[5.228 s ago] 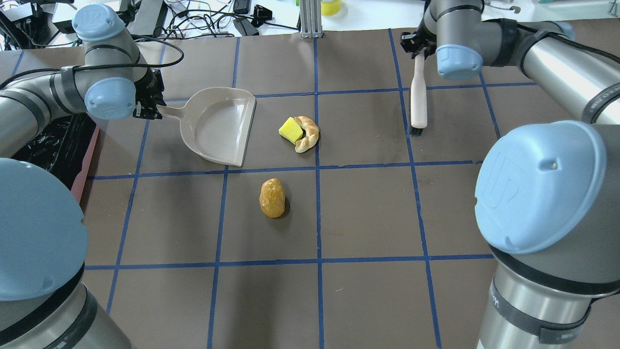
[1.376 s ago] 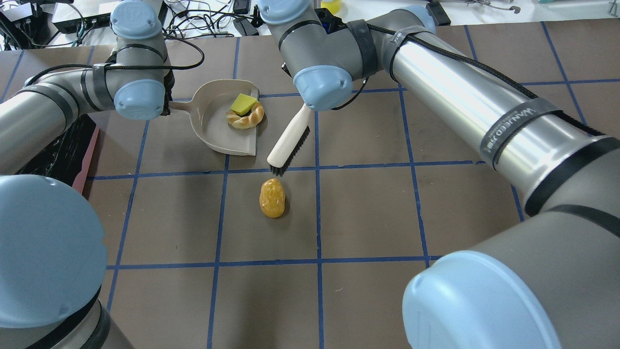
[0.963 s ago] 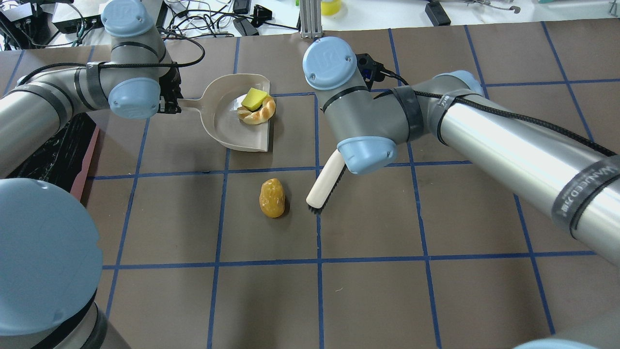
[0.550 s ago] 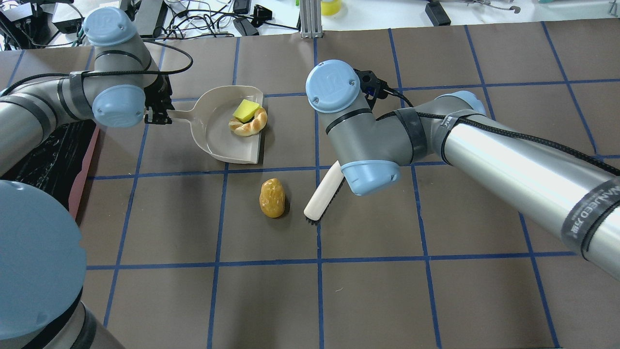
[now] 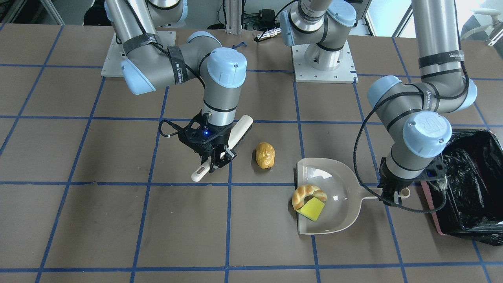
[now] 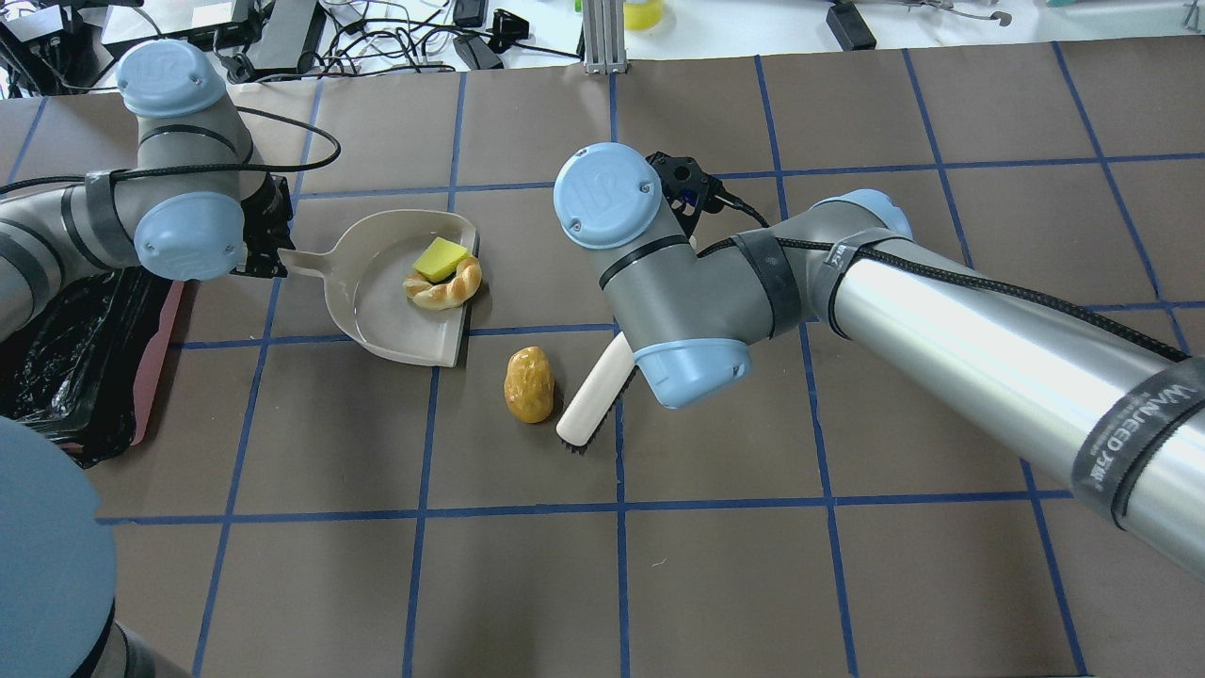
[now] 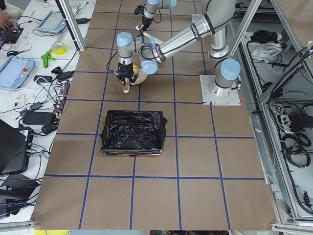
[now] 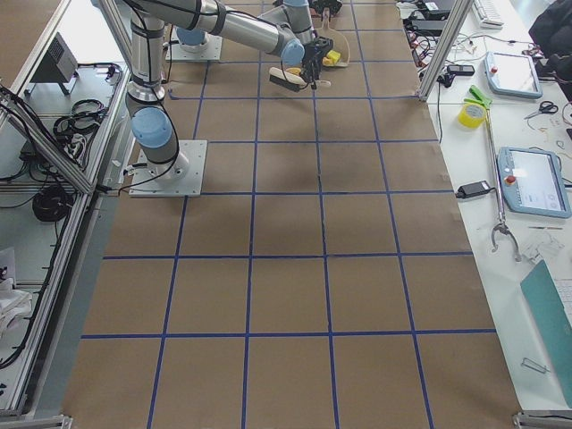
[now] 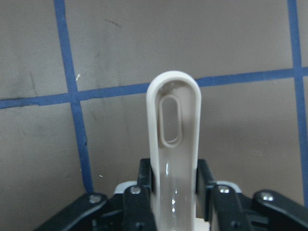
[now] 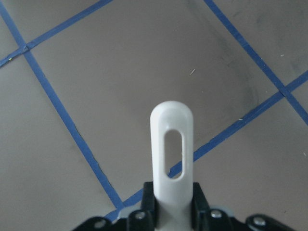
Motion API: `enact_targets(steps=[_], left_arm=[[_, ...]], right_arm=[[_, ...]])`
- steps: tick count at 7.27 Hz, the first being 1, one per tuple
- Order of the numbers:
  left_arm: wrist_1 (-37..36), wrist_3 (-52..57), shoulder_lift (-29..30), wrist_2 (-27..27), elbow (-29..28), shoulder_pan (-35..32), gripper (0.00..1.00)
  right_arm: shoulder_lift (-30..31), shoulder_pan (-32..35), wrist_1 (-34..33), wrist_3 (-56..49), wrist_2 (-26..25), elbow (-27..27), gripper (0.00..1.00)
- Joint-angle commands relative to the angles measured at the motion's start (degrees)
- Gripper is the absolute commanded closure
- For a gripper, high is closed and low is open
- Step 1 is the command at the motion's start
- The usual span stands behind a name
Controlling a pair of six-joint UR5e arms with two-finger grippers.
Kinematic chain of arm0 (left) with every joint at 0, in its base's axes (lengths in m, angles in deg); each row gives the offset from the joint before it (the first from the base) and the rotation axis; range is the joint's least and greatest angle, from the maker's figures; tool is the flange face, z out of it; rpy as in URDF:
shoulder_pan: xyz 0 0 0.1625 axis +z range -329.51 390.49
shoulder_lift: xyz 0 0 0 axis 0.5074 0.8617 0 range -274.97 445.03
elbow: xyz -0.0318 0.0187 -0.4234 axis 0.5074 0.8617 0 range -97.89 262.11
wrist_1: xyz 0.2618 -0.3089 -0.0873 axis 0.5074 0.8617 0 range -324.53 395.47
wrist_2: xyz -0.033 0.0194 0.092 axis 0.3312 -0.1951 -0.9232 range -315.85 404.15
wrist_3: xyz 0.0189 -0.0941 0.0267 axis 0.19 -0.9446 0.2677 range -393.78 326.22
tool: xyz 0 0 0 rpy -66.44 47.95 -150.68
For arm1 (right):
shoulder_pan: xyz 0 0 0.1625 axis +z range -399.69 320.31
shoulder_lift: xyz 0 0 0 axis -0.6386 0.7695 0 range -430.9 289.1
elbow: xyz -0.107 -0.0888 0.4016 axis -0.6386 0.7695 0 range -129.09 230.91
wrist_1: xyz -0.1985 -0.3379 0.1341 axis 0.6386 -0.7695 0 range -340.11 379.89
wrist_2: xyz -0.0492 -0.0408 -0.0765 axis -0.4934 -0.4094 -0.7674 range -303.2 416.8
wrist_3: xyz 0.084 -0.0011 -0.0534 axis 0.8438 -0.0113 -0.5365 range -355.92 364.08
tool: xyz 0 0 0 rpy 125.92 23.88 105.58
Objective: Sweep and dump trash into bin
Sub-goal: 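Sweep the yellow potato toy into the dustpan with the right gripper's brush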
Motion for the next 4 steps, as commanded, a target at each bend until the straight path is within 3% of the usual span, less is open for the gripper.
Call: enact_targets(steps=[1, 4], left_arm=[[0.02, 0.43, -3.81, -1.36, 4.70, -0.32, 1.00], [-3.30, -1.68, -6.54, -0.31, 9.89, -1.11, 1.00]], right_arm=[[-0.09, 0.61, 0.24, 1.00, -0.48, 0.04, 0.96], [-0.53, 1.22, 0.07, 3.36, 0.03, 0.13, 0.96]])
